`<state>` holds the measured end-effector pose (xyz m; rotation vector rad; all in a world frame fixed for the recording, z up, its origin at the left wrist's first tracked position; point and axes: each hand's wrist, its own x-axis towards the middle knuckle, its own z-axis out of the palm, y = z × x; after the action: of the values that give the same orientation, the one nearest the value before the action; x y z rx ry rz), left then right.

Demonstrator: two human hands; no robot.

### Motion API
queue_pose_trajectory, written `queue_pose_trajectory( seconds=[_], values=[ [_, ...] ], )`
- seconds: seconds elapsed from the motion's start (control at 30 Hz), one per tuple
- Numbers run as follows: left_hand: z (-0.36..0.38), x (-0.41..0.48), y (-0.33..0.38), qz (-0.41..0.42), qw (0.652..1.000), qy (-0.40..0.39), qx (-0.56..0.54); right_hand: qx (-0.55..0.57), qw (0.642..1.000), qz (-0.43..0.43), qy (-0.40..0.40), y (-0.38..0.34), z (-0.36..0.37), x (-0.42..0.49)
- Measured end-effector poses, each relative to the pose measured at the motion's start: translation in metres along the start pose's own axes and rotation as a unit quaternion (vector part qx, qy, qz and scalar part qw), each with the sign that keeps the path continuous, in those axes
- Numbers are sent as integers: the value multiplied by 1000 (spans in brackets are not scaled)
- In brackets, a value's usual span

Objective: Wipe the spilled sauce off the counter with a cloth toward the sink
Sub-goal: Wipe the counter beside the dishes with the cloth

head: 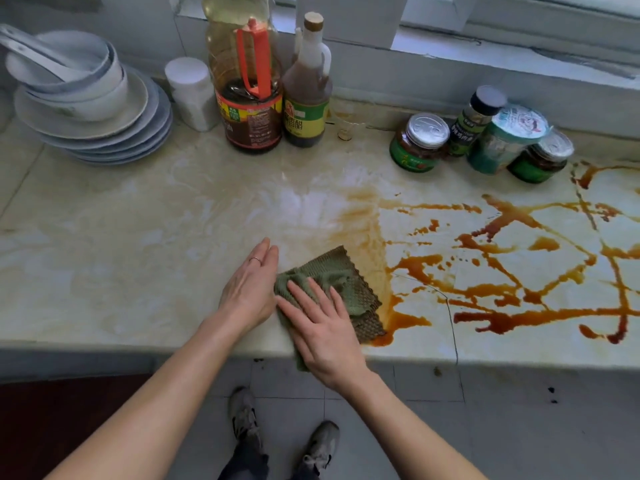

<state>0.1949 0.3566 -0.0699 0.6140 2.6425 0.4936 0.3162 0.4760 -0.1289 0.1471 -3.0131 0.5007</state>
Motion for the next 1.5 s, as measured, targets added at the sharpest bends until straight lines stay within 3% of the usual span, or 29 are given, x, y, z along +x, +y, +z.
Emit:
queue_pose_trajectory(
  seconds=[0.17,0.37,0.53,0.73,0.83,1.0,1.2,1.27,1.4,1.5],
  values=[
    [7,-10,6,-28,999,30,0,-56,980,-179,-69,38,-12,-33],
    [20,-26,7,-63,997,44,-6,-50,985,-161,-42,79,-27,-61],
    [27,-29,11,-77,996,47,12,-25,991,-125,-33,60,-20,-53],
    [26,-30,12,-85,996,34,25,-76,974,-199,-80,95,-34,-54],
    [25,-30,10,-82,996,26,17,-85,981,-160,-76,119,-45,-60],
    [26,-28,11,-84,996,21,18,-63,998,-8,-31,101,-37,-48],
    [28,-27,13,-95,995,21,26,-84,988,-105,-81,81,-30,-33],
    [25,-28,14,-94,995,15,25,-84,991,-69,-83,97,-34,-24],
    [21,-29,16,-92,995,5,27,-57,994,88,-34,120,-40,-15],
    [21,-28,14,-88,996,2,25,-54,994,92,-18,94,-34,-14]
  ],
)
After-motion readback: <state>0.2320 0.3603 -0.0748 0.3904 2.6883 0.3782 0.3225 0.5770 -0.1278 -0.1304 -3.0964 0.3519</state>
